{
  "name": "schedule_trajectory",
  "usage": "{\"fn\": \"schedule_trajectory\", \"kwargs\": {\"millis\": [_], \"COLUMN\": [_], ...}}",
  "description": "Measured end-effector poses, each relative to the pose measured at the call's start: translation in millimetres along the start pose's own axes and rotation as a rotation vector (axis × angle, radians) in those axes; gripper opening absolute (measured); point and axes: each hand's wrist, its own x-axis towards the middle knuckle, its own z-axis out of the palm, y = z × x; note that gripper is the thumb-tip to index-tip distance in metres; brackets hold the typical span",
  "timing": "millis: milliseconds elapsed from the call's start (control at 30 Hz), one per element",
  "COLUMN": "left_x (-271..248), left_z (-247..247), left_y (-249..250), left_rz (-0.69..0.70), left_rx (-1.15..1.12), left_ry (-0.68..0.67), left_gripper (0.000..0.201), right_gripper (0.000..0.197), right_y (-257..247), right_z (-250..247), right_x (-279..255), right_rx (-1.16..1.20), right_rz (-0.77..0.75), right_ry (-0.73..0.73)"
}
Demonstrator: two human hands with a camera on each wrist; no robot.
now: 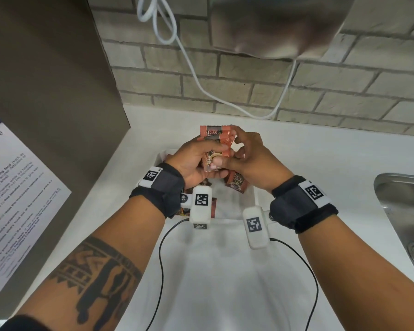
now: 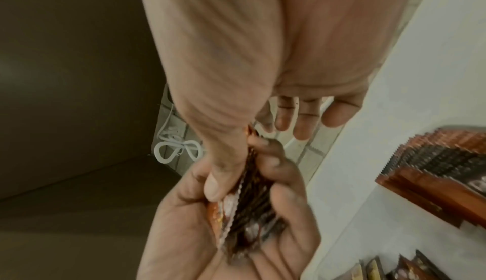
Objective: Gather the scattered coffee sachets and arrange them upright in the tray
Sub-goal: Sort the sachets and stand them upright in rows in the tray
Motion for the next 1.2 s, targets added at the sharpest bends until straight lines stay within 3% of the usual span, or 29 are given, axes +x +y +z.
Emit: {"fn": "schedule_trajectory", "kwargs": {"millis": [67, 133, 233, 300, 400, 533, 800, 933, 1067, 1200], "left_x": [-1.1, -2.2, -4.1, -4.0, -3.0, -1.1, 1.1, 4.9, 4.7, 6.9], "left_z": [-1.7, -1.9, 2.2, 3.4, 2.0, -4.1, -9.7, -14.8, -11.6, -11.5], "left_y": [-0.8, -2.7, -5.2, -6.2, -5.8, -5.7, -9.2, -8.6, -8.9, -11.2], "left_rz": [0.001, 0.024, 0.050, 0.060, 0.107, 0.171, 0.122, 0.091, 0.053, 0.073], "left_rx": [0.048, 0.137, 0.208, 0.194, 0.061, -0.056, -0.026, 0.008, 0.147, 0.166], "left_ry": [0.036, 0.041, 0.017, -0.030, -0.064, -0.114, -0.109, -0.102, -0.099, -0.112], "left_gripper": [0.022, 0.027, 0.025, 0.034, 0.054, 0.054, 0.027, 0.032, 0.051, 0.057], "right_gripper": [0.078, 0.059, 0.039, 0.032, 0.029, 0.031, 0.028, 0.020, 0.009, 0.005], "right_y": [-4.0, -9.3, -14.8, -13.4, -6.8, -1.8, 1.2, 6.1, 7.2, 4.5], "right_z": [-5.8, -9.6, -11.3, -12.4, -13.0, -9.5, -7.3, -8.6, -11.3, -16.4], "right_x": [-1.0, -2.0, 1.8, 6.4, 11.3, 10.6, 10.5, 12.3, 14.3, 15.2], "right_rx": [-0.015, 0.073, 0.158, 0.154, 0.210, 0.319, 0.164, 0.131, 0.154, 0.226], "right_rz": [-0.018, -0.087, -0.102, -0.076, -0.028, 0.037, 0.051, 0.059, 0.053, 0.073], "right_ry": [0.067, 0.147, 0.117, 0.108, 0.139, 0.167, 0.170, 0.176, 0.192, 0.113]}}
